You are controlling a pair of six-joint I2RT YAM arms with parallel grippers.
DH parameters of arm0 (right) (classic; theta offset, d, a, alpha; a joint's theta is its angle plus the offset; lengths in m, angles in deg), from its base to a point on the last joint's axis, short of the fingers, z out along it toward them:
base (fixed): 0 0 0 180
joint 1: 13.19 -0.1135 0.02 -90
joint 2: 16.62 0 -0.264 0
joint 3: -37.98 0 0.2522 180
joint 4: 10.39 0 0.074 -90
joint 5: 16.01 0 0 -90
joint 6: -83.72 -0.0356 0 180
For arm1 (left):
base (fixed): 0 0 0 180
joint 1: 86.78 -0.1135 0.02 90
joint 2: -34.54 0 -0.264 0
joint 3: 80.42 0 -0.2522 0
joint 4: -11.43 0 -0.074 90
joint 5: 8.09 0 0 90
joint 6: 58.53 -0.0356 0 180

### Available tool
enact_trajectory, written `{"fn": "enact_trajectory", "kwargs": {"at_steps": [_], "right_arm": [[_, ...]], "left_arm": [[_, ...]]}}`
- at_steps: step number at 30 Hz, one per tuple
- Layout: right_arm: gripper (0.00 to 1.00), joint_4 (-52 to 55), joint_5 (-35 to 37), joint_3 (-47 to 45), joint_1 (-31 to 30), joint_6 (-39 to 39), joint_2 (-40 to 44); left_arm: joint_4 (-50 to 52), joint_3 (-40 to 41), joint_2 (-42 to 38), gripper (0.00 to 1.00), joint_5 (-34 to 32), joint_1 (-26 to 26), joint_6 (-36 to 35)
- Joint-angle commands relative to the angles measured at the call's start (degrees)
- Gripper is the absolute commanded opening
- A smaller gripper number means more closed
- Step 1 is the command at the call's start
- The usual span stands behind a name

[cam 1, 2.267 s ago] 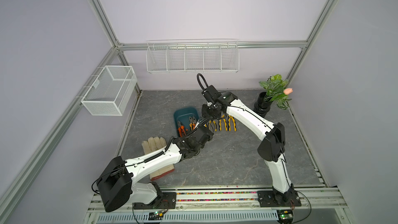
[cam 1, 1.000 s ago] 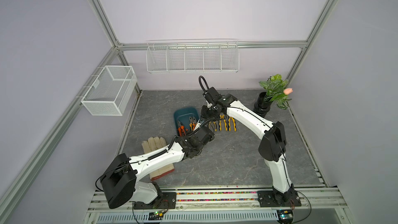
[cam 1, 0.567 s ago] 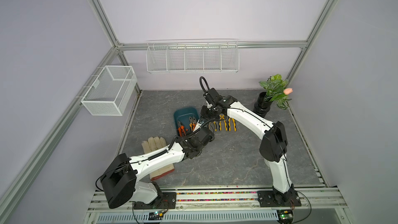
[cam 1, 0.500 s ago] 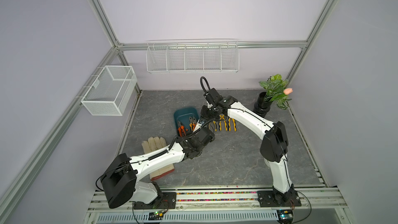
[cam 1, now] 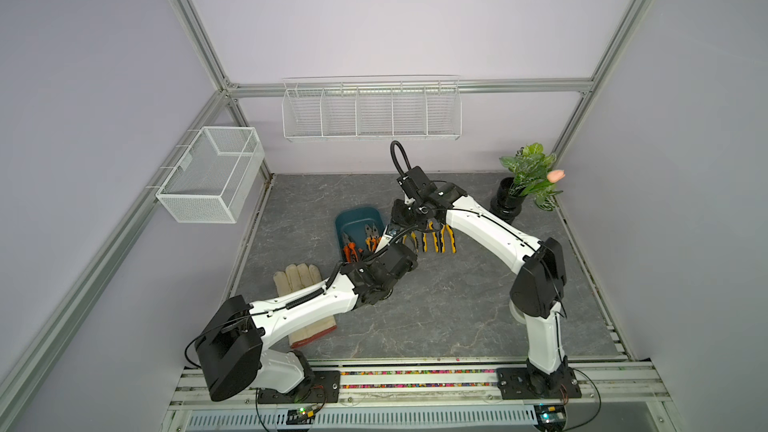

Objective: Take the pliers out of the storage box
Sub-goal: Pick up the pliers from the storage box.

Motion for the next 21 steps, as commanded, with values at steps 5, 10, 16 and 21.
{"fn": "enact_trajectory", "kwargs": {"at_steps": [5, 10, 16, 21], "right_arm": [[0.06, 10.01, 12.04, 3.5, -1.1, 10.65, 5.91], [0.07, 12.93, 18.01, 3.05, 0.98, 13.77, 9.3], [0.07, 13.5, 21.03, -4.15, 7.31, 19.24, 14.49], [0.07, 13.42, 26.17, -11.88, 12.33, 23.63, 17.43]], "left_arm": [[-0.01, -3.14, -2.18, 0.59, -6.16, -0.48, 4.47], [1.37, -2.09, -6.85, 0.61, -5.99, -0.4, 5.28], [3.56, 1.39, -11.97, 0.62, -7.64, -0.48, 7.22], [3.87, 4.34, -14.55, 0.62, -8.69, -0.48, 9.37]]}}
